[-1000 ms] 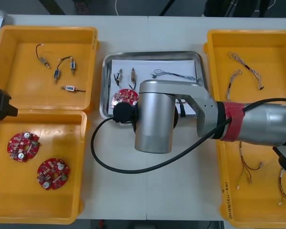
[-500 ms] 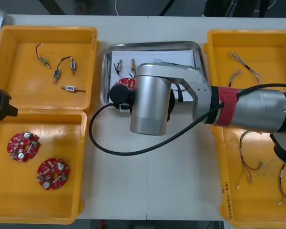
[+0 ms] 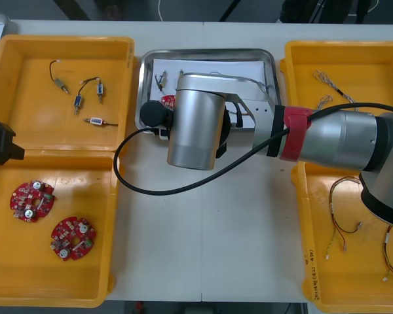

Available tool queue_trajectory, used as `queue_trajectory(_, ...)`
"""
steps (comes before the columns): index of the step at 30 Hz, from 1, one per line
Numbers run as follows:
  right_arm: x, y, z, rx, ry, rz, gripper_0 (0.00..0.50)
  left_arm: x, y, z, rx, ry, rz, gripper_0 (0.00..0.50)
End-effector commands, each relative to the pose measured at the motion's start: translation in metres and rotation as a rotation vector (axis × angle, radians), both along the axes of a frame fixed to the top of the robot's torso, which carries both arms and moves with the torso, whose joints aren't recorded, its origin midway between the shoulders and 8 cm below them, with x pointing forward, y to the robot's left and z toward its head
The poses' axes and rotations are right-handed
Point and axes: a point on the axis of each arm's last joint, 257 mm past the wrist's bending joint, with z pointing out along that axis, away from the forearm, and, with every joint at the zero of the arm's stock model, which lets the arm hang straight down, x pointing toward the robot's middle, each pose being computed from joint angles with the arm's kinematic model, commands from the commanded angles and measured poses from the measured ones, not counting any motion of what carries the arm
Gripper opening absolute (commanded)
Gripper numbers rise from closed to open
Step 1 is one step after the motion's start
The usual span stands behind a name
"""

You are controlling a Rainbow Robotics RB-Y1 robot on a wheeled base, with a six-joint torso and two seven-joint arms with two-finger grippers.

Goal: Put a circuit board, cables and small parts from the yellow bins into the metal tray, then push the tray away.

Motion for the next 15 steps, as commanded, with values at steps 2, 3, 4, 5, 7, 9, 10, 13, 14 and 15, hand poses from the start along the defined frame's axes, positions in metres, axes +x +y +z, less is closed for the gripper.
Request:
queue_trajectory(2, 0.009, 0.026, 0.025, -0.023, -0.042, 0.085, 0.0, -0.005, 0.016, 0.014, 0.042, -0.022, 0.021, 0.5)
queue_trajectory(3, 0.011, 0.026, 0.026, -0.022, -0.044, 0.085, 0.0, -0.005, 0.016, 0.014, 0.042, -0.022, 0.021, 0.5)
queue_trajectory(4, 0.012, 0.025, 0.026, -0.022, -0.045, 0.083, 0.0, -0.005, 0.016, 0.014, 0.042, -0.022, 0.021, 0.5)
queue_trajectory(5, 0.013, 0.026, 0.027, -0.02, -0.047, 0.083, 0.0, -0.005, 0.016, 0.014, 0.042, -0.022, 0.021, 0.5)
queue_trajectory(7, 0.016, 0.027, 0.028, -0.018, -0.052, 0.083, 0.0, -0.005, 0.016, 0.014, 0.042, -0.022, 0.021, 0.5)
queue_trajectory(9, 0.02, 0.025, 0.028, -0.016, -0.055, 0.078, 0.0, -0.005, 0.016, 0.014, 0.042, -0.022, 0.021, 0.5)
queue_trajectory(10, 0.023, 0.023, 0.029, -0.014, -0.058, 0.073, 0.0, -0.005, 0.016, 0.014, 0.042, -0.022, 0.021, 0.5)
queue_trajectory(13, 0.028, 0.025, 0.031, -0.012, -0.065, 0.073, 0.0, -0.005, 0.016, 0.014, 0.042, -0.022, 0.021, 0.5)
queue_trajectory(14, 0.031, 0.023, 0.031, -0.011, -0.066, 0.068, 0.0, -0.005, 0.016, 0.014, 0.042, -0.022, 0.021, 0.5)
queue_trajectory(15, 0.033, 0.023, 0.032, -0.012, -0.069, 0.067, 0.0, -0.005, 0.016, 0.014, 0.042, -0.022, 0.021, 0.5)
